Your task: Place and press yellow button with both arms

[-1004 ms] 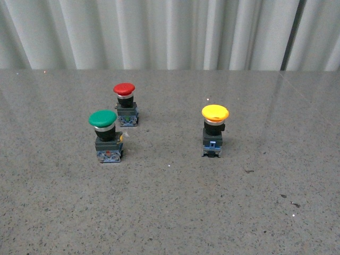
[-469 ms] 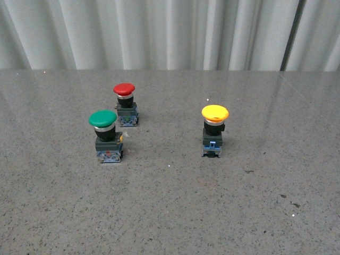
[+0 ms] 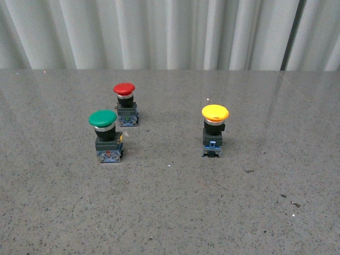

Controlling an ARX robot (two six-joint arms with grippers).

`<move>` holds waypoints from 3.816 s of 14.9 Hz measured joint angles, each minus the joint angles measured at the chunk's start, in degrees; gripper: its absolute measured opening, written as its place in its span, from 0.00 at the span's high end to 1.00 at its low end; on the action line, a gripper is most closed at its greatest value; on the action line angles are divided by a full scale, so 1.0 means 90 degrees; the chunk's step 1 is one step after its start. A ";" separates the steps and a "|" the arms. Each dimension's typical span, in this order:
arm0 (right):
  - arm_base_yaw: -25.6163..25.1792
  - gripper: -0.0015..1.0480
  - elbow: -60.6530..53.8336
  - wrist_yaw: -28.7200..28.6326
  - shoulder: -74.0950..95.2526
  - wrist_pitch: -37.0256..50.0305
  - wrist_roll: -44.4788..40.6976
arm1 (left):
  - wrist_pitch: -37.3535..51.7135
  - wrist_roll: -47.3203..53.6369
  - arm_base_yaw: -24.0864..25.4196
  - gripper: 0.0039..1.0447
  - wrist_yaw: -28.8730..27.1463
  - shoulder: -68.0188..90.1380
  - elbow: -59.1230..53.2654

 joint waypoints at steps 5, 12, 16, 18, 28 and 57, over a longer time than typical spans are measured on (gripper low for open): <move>0.0721 0.06 0.1158 0.0175 0.3026 0.1987 0.0653 | 0.0000 0.0002 -0.0002 0.06 0.0002 0.0000 0.0000; 0.2645 0.06 0.4945 0.0738 0.9505 0.3541 0.0534 | 0.0000 0.0002 -0.0002 0.06 0.0002 0.0000 0.0000; 0.2968 0.36 0.5569 0.0925 1.0554 0.3143 0.0520 | 0.0000 0.0002 -0.0002 0.06 0.0000 0.0000 0.0000; 0.2965 0.59 0.5627 0.0959 1.0720 0.3077 0.0505 | 0.0000 0.0002 0.0000 0.06 0.0002 0.0000 0.0000; 0.3257 0.98 0.5554 0.0743 1.0853 0.3053 0.0532 | 0.0000 0.0002 0.0000 0.06 0.0002 0.0000 0.0000; 0.3483 0.98 0.4573 0.0833 0.8597 0.3458 0.1984 | 0.0000 0.0002 0.0000 0.06 0.0002 0.0000 0.0000</move>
